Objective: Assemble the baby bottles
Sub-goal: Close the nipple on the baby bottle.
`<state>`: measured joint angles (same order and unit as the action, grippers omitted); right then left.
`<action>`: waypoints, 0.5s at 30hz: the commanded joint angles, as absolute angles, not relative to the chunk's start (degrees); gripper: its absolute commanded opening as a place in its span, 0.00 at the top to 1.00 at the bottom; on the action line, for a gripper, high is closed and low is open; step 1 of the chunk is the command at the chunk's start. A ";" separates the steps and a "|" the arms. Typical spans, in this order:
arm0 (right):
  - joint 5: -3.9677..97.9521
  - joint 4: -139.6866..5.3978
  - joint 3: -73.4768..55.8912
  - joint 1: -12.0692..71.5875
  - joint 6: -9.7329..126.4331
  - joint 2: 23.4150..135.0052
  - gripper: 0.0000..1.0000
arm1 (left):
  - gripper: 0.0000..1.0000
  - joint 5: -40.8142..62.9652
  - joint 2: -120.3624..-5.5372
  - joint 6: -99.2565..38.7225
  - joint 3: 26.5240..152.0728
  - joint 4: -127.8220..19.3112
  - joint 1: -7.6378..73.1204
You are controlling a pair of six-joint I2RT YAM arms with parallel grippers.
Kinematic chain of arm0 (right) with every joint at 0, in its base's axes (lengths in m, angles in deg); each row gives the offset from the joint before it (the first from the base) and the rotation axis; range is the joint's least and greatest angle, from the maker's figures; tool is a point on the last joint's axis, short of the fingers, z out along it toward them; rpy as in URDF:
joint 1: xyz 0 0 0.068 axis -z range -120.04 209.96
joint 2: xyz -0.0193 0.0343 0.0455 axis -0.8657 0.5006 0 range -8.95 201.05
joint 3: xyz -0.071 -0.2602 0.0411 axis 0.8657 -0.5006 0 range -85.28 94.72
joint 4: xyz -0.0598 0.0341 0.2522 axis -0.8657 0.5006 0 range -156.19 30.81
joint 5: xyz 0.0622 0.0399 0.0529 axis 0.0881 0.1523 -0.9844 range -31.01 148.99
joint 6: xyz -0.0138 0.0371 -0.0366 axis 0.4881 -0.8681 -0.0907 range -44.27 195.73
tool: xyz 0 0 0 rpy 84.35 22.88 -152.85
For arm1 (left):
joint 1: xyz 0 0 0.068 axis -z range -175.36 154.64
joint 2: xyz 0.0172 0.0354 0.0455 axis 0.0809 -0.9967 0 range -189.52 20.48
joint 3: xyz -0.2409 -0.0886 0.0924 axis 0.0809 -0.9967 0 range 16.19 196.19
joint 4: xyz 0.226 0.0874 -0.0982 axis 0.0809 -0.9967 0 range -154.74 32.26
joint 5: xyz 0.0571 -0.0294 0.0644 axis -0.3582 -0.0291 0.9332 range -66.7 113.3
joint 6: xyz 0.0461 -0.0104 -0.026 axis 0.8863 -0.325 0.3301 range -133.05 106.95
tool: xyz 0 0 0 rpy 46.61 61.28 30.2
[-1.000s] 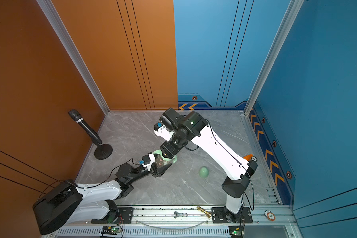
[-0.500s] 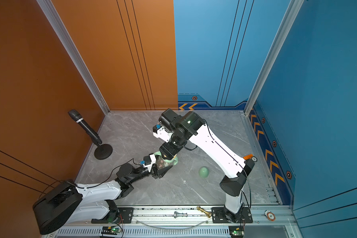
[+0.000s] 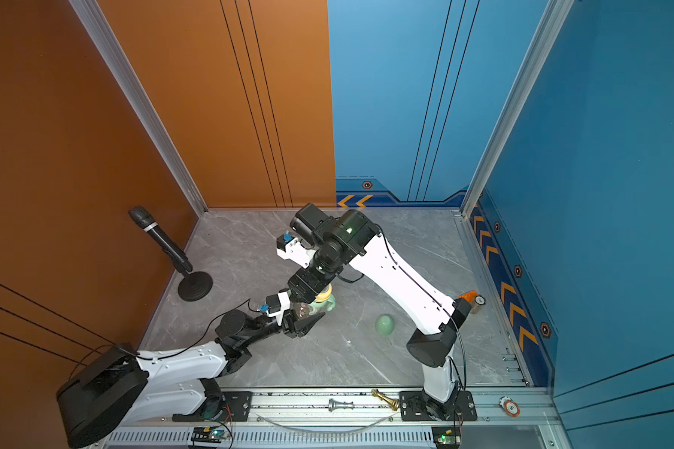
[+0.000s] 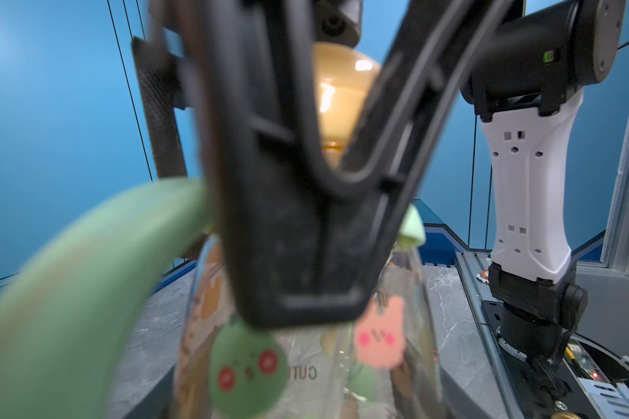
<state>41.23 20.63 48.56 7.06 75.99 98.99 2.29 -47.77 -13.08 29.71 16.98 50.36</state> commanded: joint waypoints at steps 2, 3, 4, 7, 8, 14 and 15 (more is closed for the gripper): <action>41.90 18.03 51.21 7.75 74.11 99.97 0.10 | 0.84 2.70 -46.93 -13.31 31.25 22.94 51.05; 42.44 18.01 51.79 8.01 73.61 99.96 0.08 | 0.84 3.07 -46.85 -13.24 31.13 22.94 51.00; 42.61 17.93 52.05 8.25 73.26 99.71 0.08 | 0.84 3.41 -46.78 -13.31 30.98 22.95 51.05; 42.33 16.53 52.07 9.80 71.48 98.44 0.04 | 0.84 3.79 -46.71 -13.40 30.94 22.94 50.88; 41.42 15.79 52.09 10.24 70.91 97.87 0.03 | 0.84 3.91 -46.84 -13.48 30.93 22.98 50.87; 39.31 14.58 51.74 10.00 70.12 96.79 0.01 | 0.84 4.78 -46.83 -13.56 31.10 23.00 50.70; 39.58 14.58 51.81 9.82 70.19 96.78 0.01 | 0.84 5.03 -46.93 -13.49 31.07 23.02 50.61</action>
<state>40.64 15.50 50.96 10.36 71.37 98.85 3.78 -47.77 -13.08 29.71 19.25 50.47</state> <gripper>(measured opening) 0.991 0.712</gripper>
